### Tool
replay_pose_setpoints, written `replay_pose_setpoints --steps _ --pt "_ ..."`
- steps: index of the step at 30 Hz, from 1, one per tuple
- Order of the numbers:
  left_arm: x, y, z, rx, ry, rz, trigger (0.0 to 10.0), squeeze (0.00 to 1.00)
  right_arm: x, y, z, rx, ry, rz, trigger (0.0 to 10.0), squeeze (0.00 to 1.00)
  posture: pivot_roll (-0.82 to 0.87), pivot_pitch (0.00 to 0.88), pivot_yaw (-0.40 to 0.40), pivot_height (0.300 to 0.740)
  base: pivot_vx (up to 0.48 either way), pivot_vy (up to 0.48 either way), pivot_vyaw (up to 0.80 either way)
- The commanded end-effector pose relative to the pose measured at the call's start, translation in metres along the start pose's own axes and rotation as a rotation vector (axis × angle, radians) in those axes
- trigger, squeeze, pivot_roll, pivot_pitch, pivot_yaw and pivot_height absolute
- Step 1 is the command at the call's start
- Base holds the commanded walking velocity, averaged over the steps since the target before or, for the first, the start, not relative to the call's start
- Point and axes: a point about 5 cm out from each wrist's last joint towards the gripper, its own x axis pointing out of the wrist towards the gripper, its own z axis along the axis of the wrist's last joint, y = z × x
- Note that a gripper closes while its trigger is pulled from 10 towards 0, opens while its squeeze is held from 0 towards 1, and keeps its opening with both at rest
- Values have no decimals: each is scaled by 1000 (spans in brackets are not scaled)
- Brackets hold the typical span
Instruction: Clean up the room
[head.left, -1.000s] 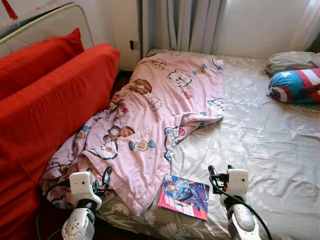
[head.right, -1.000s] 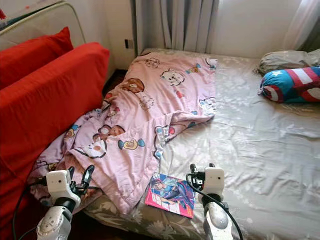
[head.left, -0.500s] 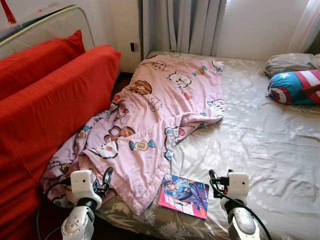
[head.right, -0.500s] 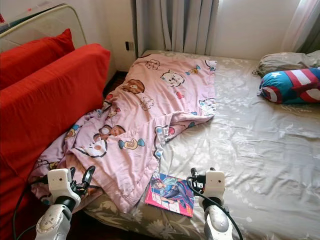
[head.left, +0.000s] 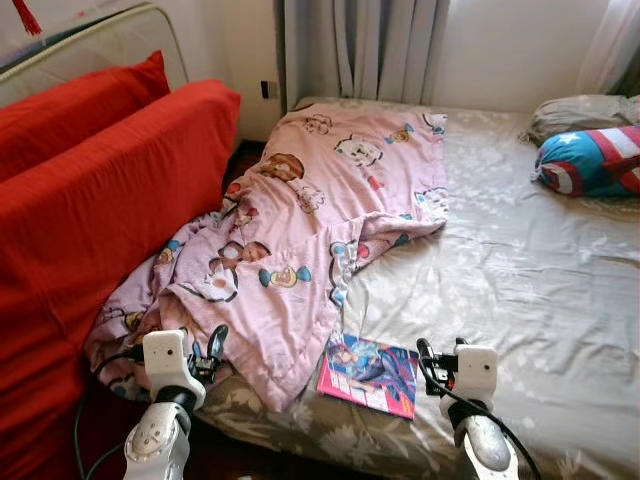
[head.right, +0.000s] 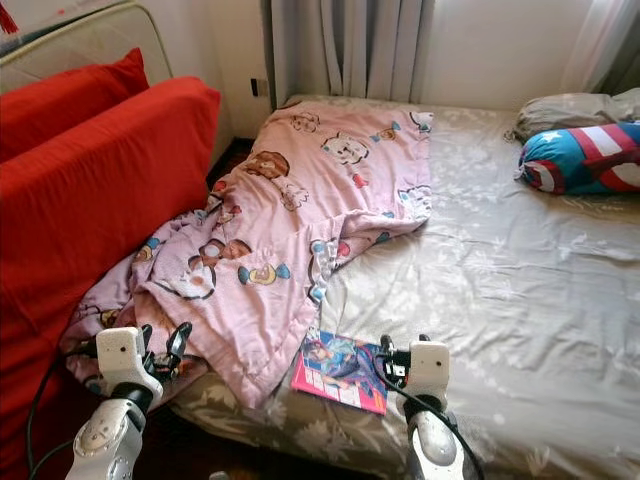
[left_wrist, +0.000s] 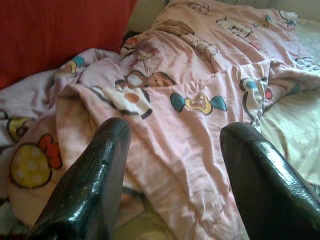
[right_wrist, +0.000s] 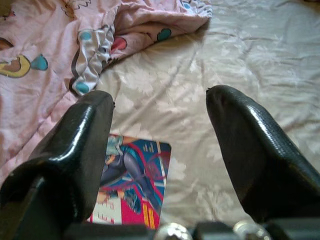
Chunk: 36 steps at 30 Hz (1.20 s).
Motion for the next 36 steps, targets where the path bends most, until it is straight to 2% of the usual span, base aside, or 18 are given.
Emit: replay_pose_setpoints --steps 1,4,32,36 --pt "-1 1 1 -1 7 3 10000 0 2 2 0 0 16 8 10000 0 -38 108 10 652 0 0 0" --pt "-1 -1 0 -3 12 -1 10000 0 1 2 1 0 7 15 10000 0 -40 109 11 632 0 0 0" --pt "-3 -5 -1 -9 33 -14 10000 0 3 10 0 32 15 72 10000 0 -29 108 7 632 0 0 0" --pt "-3 -5 -1 -8 35 -14 10000 0 3 13 0 15 15 90 10000 0 -28 110 8 632 0 0 0"
